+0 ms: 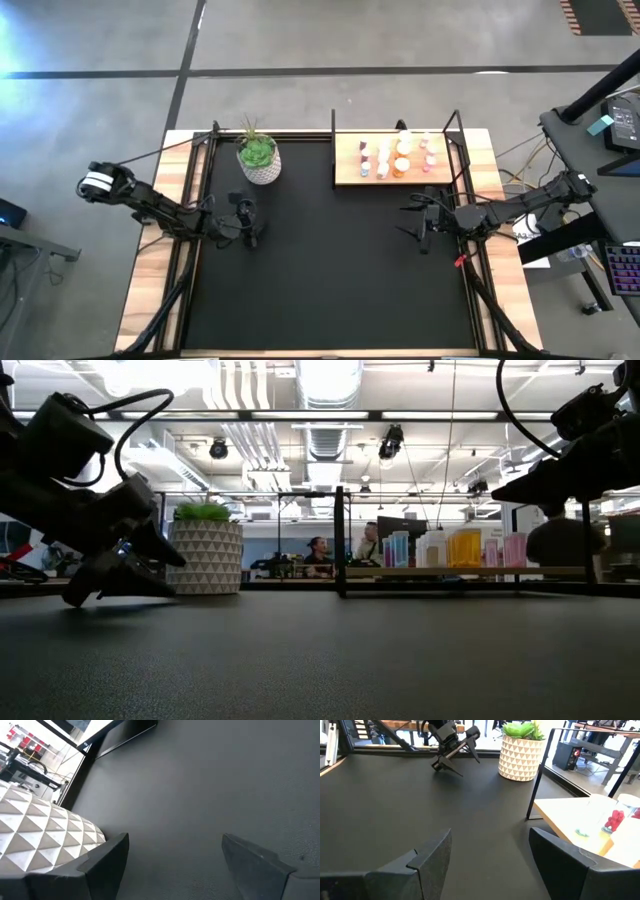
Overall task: Pick and place medicine bottles onto shelf by color
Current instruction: Return to Home Position
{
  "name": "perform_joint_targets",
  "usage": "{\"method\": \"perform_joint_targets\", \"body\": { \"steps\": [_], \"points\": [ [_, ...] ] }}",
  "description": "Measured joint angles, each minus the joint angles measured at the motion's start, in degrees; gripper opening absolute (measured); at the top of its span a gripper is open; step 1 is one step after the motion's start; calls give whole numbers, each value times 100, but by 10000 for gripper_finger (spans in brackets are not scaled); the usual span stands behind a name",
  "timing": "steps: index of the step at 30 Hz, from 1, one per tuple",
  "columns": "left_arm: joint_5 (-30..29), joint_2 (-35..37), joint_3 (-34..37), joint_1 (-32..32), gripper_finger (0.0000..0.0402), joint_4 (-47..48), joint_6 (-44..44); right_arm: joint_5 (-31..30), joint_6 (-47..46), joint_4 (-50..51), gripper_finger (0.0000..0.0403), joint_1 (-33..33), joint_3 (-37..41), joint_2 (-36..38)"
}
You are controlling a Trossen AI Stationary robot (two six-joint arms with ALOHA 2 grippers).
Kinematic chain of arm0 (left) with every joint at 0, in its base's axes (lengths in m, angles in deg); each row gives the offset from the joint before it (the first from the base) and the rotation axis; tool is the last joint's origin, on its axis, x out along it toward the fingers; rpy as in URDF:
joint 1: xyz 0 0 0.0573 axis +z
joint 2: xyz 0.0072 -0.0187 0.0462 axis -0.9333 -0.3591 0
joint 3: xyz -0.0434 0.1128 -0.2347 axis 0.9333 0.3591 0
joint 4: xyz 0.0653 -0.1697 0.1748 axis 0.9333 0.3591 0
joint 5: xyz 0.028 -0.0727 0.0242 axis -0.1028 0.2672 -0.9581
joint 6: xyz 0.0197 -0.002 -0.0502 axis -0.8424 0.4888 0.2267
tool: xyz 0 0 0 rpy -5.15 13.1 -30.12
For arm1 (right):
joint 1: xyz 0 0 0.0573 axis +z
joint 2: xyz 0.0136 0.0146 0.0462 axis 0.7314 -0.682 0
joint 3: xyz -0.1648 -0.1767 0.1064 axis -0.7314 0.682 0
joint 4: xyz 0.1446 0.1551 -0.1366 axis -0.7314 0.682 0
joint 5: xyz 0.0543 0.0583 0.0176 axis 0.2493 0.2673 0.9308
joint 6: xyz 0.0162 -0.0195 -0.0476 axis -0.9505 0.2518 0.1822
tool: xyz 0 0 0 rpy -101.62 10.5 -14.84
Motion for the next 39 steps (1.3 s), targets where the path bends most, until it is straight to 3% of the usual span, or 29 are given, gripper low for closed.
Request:
{"method": "perform_joint_targets", "body": {
  "steps": [39],
  "points": [
    [0, -83, -55, 0, 302, -293, -35, -2, -2, 0, 256, 1, 0, -2]
  ]
}}
